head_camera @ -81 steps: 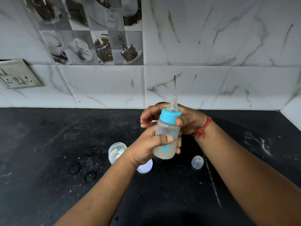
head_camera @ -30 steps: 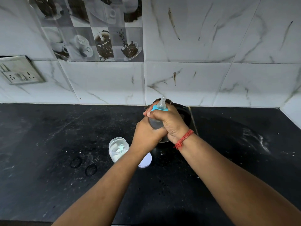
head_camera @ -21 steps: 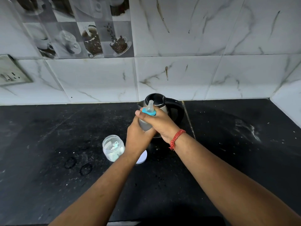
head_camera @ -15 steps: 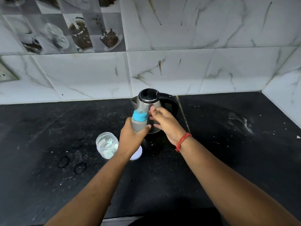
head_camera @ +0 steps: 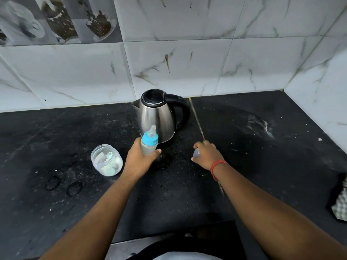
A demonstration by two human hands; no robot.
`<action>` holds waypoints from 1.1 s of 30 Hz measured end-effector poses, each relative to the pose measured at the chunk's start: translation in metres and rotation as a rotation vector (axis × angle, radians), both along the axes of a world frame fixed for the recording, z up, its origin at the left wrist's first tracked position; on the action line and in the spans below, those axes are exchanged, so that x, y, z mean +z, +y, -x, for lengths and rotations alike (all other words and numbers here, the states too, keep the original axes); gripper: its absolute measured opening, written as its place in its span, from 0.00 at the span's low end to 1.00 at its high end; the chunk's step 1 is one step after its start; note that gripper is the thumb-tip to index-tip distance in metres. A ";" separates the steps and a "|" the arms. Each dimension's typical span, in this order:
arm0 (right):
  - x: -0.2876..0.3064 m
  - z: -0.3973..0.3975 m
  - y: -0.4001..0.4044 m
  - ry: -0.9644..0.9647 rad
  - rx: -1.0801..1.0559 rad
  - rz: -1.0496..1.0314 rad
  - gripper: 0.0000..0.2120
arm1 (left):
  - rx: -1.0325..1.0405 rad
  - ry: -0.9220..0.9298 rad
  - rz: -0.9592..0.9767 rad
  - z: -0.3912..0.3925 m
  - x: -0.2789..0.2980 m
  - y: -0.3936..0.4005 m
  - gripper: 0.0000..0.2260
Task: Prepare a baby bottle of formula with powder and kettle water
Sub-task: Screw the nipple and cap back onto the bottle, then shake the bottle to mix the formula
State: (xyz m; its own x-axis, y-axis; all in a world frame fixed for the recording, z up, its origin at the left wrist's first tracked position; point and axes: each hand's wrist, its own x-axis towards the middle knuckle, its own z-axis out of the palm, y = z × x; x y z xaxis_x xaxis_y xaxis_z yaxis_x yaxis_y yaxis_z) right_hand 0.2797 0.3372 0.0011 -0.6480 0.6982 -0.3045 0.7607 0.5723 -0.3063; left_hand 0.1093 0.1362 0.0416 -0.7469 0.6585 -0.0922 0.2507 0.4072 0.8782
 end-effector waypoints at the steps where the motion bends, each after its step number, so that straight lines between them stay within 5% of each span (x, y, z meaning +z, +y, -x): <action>1: -0.004 -0.002 0.000 -0.020 0.021 -0.013 0.24 | -0.001 -0.003 0.004 -0.001 -0.001 0.001 0.20; 7: -0.005 0.002 -0.002 0.073 0.049 -0.086 0.21 | 0.000 -0.028 0.014 -0.003 -0.001 0.003 0.22; 14: 0.059 0.042 -0.020 0.487 0.002 0.188 0.28 | 0.018 -0.043 0.008 0.003 0.007 -0.001 0.21; 20: 0.127 0.074 -0.044 0.804 0.149 0.285 0.21 | 0.018 -0.019 0.006 0.011 0.017 -0.007 0.22; 27: 0.141 0.098 -0.064 0.591 0.444 0.150 0.26 | -0.008 0.049 0.022 0.020 0.031 -0.013 0.19; 33: 0.134 0.102 -0.075 0.573 0.446 0.170 0.26 | -0.039 0.123 0.075 0.028 0.045 -0.021 0.17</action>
State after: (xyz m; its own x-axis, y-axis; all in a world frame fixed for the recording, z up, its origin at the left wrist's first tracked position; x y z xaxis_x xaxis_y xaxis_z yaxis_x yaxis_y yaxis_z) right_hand 0.1775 0.2623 0.1349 -0.9485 0.3050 0.0862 0.1614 0.6989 -0.6967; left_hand 0.0811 0.1156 0.0862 -0.7296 0.6819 -0.0512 0.3716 0.4582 0.8074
